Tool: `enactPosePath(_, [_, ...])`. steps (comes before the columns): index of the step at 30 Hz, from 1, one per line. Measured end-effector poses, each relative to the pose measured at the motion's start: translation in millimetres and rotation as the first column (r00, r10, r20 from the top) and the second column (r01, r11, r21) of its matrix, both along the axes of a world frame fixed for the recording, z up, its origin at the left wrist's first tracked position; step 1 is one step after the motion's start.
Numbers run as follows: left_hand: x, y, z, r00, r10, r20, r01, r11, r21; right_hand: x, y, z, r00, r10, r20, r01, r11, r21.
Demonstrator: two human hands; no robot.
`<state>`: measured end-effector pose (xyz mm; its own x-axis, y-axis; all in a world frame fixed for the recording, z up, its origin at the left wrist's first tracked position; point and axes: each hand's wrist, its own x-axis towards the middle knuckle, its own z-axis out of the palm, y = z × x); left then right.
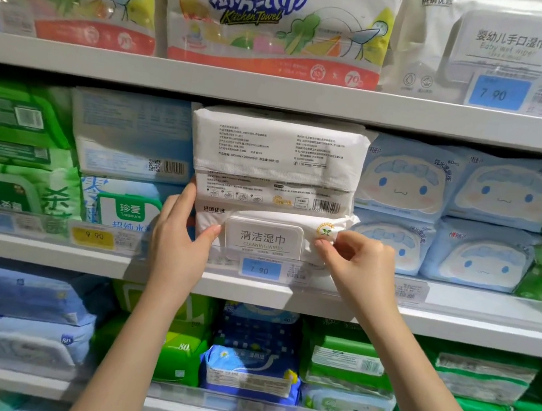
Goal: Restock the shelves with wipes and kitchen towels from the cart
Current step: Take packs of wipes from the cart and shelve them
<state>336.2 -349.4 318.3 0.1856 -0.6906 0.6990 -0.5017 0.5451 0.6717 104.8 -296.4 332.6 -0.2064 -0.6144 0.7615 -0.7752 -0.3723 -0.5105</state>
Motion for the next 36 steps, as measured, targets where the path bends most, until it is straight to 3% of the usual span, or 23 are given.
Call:
enactPosePath(4, [-1,5,3,0.999,0.022,0.031,-0.023,1.000,0.021,1,2,0,1.000,-0.007,-0.014,0.007,1.000,0.019])
enactPosePath(7, [3,9,5,0.999,-0.026,0.037,0.024,0.998,0.052,2,8,8,0.997,0.002,0.075,-0.009,0.995,0.095])
enactPosePath(10, [5,16,14,0.995,-0.098,-0.024,0.099,0.995,0.026,8,12,15,0.984,-0.073,0.163,0.073,0.997,0.005])
enactPosePath(15, [-4,15,36,0.996,-0.018,-0.082,0.010,0.995,-0.097,13,8,26,0.979,-0.187,0.076,0.195,0.973,-0.119])
enactPosePath(20, [-7,9,39,0.995,0.037,-0.093,-0.049,0.991,-0.128,14,-5,29,0.989,-0.034,0.145,0.058,0.984,-0.166])
enactPosePath(25, [-8,7,41,0.994,0.050,-0.096,-0.063,0.989,-0.133,17,-11,24,0.987,-0.070,0.148,0.099,0.974,-0.202])
enactPosePath(30, [-8,9,44,0.993,0.073,-0.097,-0.081,0.993,-0.083,17,-6,28,0.986,-0.047,0.162,0.066,0.991,-0.118])
enactPosePath(34, [-4,13,41,0.997,0.018,-0.074,-0.018,1.000,-0.009,18,7,24,0.986,-0.138,0.097,0.139,0.990,0.006])
enactPosePath(36, [0,13,37,0.999,-0.012,-0.034,0.012,1.000,0.023,17,14,22,0.976,-0.084,0.200,0.072,0.995,0.065])
